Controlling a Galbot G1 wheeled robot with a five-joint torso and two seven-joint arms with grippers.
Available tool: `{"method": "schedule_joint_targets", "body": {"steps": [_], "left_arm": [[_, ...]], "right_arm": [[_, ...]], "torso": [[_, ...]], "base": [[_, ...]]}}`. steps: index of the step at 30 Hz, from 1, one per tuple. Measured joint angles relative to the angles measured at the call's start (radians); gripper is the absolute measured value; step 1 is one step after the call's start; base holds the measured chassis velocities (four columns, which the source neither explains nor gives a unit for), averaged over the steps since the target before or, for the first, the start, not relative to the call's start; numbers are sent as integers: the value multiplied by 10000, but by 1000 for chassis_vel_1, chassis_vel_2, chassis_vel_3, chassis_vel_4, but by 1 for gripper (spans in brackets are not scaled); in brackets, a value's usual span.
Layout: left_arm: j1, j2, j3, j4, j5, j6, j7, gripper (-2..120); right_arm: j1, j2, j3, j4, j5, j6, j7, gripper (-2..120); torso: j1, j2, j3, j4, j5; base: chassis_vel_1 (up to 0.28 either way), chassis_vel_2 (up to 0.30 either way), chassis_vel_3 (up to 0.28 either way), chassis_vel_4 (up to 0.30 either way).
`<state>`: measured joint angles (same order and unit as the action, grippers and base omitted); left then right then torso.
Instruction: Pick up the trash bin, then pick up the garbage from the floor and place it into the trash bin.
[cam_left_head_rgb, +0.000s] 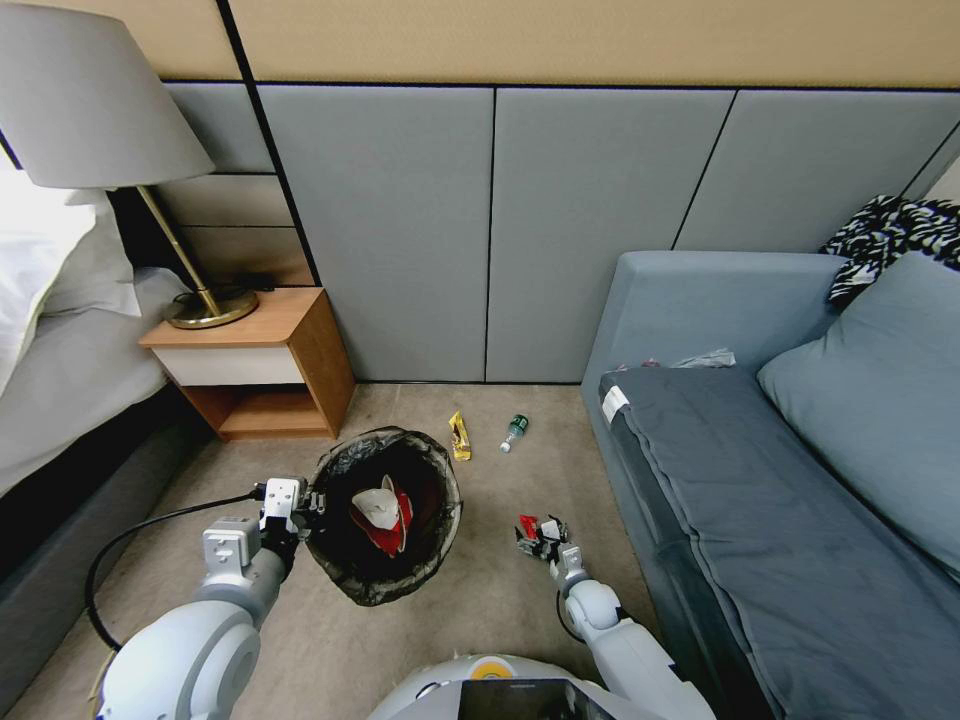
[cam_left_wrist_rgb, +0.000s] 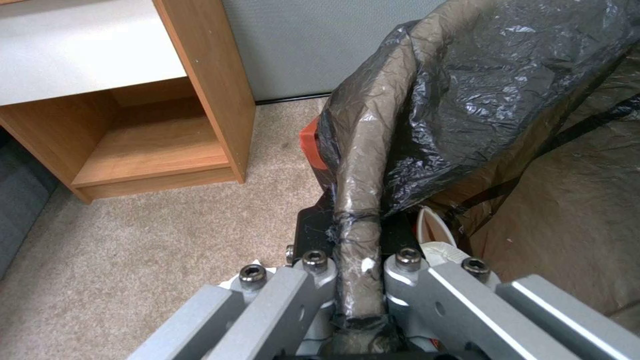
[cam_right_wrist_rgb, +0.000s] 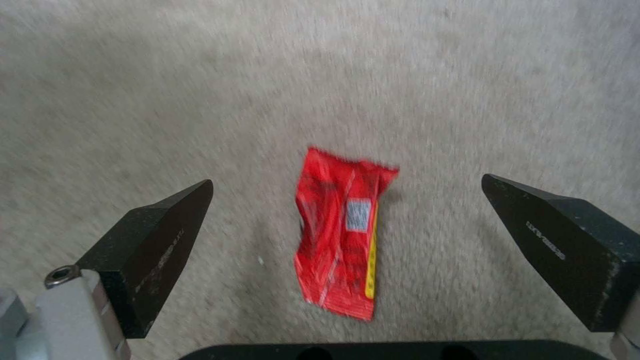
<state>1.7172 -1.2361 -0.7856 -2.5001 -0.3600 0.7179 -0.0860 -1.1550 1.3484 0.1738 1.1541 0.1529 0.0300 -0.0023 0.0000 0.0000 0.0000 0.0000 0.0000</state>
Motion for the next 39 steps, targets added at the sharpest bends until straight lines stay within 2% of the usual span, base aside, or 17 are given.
{"method": "schedule_joint_targets", "body": {"steps": [16, 39], "left_arm": [[-24, 9, 17, 0, 31, 0, 13, 1], [-60, 13, 26, 0, 49, -3, 23, 1]], "right_arm": [[428, 297, 152, -1114, -261, 448, -157, 100], [615, 461, 193, -1524, -389, 617, -130, 100]], "torso": [[0, 0, 0, 0, 1], [0, 0, 0, 0, 0]], "base": [[0, 0, 0, 0], [0, 0, 0, 0]]}}
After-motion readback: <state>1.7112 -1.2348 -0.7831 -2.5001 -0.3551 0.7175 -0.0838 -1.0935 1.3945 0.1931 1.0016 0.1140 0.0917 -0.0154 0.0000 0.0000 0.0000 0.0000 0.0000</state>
